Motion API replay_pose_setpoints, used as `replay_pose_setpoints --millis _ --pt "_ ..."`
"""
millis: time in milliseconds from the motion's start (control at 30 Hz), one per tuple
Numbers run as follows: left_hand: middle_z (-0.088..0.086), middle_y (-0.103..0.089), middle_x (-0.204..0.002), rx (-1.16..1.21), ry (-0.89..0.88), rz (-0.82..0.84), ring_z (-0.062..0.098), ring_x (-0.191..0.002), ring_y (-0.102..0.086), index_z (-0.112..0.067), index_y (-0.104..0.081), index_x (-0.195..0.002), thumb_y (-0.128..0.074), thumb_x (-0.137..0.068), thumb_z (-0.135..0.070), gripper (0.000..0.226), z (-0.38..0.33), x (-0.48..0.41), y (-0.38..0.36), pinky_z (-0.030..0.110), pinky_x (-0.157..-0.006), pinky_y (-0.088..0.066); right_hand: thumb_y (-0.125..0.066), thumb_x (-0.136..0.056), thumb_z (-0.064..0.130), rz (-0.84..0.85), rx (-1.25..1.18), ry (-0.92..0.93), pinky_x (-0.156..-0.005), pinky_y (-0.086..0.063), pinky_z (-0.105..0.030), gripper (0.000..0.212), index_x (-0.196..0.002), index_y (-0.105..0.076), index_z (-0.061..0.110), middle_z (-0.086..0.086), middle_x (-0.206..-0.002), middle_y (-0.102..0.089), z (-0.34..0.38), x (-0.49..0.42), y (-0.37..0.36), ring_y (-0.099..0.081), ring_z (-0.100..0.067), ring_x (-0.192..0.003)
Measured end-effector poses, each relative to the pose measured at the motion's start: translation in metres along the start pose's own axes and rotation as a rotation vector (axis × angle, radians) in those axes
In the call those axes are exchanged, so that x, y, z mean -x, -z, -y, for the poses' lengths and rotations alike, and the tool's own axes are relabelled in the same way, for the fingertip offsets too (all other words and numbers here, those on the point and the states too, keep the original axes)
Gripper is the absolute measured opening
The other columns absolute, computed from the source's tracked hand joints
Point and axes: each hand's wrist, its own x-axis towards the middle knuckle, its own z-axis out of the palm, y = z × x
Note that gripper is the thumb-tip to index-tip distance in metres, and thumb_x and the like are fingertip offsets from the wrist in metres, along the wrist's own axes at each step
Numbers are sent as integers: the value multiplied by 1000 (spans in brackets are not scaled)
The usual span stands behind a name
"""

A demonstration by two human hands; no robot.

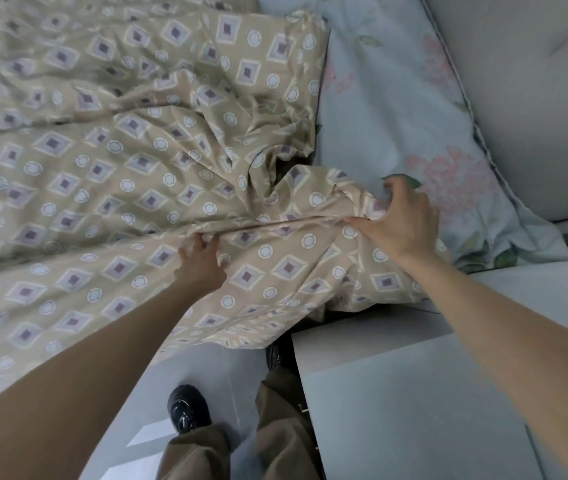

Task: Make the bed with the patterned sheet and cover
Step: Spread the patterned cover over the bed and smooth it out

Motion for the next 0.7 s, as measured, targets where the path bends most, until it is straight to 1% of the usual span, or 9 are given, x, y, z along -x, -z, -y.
replay_pose_setpoints --millis 100,200,267,333,400,433,533,600,700 --pt "13 -23 -150 50 -68 -148 35 -135 -30 -14 -26 -145 -56 -91 -33 64 -26 19 6 52 -99 -40 -70 -52 77 -56 -84 -101 -91 -39 -45 97 -126 -43 20 -4 -121 -57 -23 23 9 -49 -30 -112" --pt "12 -28 -144 5 -173 -188 31 -128 -37 -9 -19 -145 -76 -74 -41 96 -55 33 8 45 -92 -43 -81 -49 64 78 -79 -168 -93 -41 -43 98 -124 -44 12 -9 -121 -54 -47 42 4 -47 -32 -113" --pt "13 -27 -141 -23 -197 -171 32 -124 -41 -7 -4 -148 -82 -67 -40 117 -75 37 6 43 -88 -45 -86 -52 52 179 -66 -131 -87 -45 -40 82 -112 -52 6 -12 -110 -58 -58 50 -4 -52 -33 -107" --pt "15 -33 -137 12 -191 -182 34 -114 -51 -10 6 -149 -82 -68 -38 123 -89 36 5 40 -77 -46 -83 -66 38 202 -149 -113 -74 -49 -35 50 -99 -64 6 -11 -96 -67 -63 52 -7 -62 -32 -95" --pt "13 -47 -128 14 -156 -219 34 -104 -57 -11 4 -149 -76 -74 -40 113 -99 30 6 37 -69 -42 -77 -76 26 239 -284 -145 -70 -48 -30 30 -100 -68 10 -8 -95 -71 -65 48 -6 -65 -27 -91" --pt "12 -54 -121 -5 -127 -223 33 -103 -58 -11 -5 -148 -73 -76 -42 104 -104 26 7 36 -68 -39 -73 -79 23 255 -326 -146 -72 -48 -30 27 -103 -66 10 -6 -98 -70 -67 45 -3 -64 -26 -93" --pt "12 -62 -112 -88 -76 -242 33 -104 -59 -8 -48 -125 -65 -84 -43 57 -111 15 12 34 -70 -38 -62 -87 17 257 -337 -98 -65 -42 -33 19 -100 -51 9 -7 -97 -64 -74 35 8 -60 -28 -91" --pt "14 -64 -106 -209 -119 -282 34 -98 -61 -7 -58 -111 -56 -91 -35 35 -113 8 15 35 -68 -43 -59 -90 18 286 -307 -21 -57 -35 -34 24 -96 -37 13 -5 -85 -56 -77 32 18 -58 -29 -81" --pt "17 -65 -99 -323 -215 -354 36 -91 -62 -4 -60 -106 -48 -94 -21 24 -112 2 23 37 -62 -43 -68 -84 40 258 -232 104 -60 -46 -37 44 -101 -35 14 -8 -87 -61 -73 27 33 -58 -28 -77"
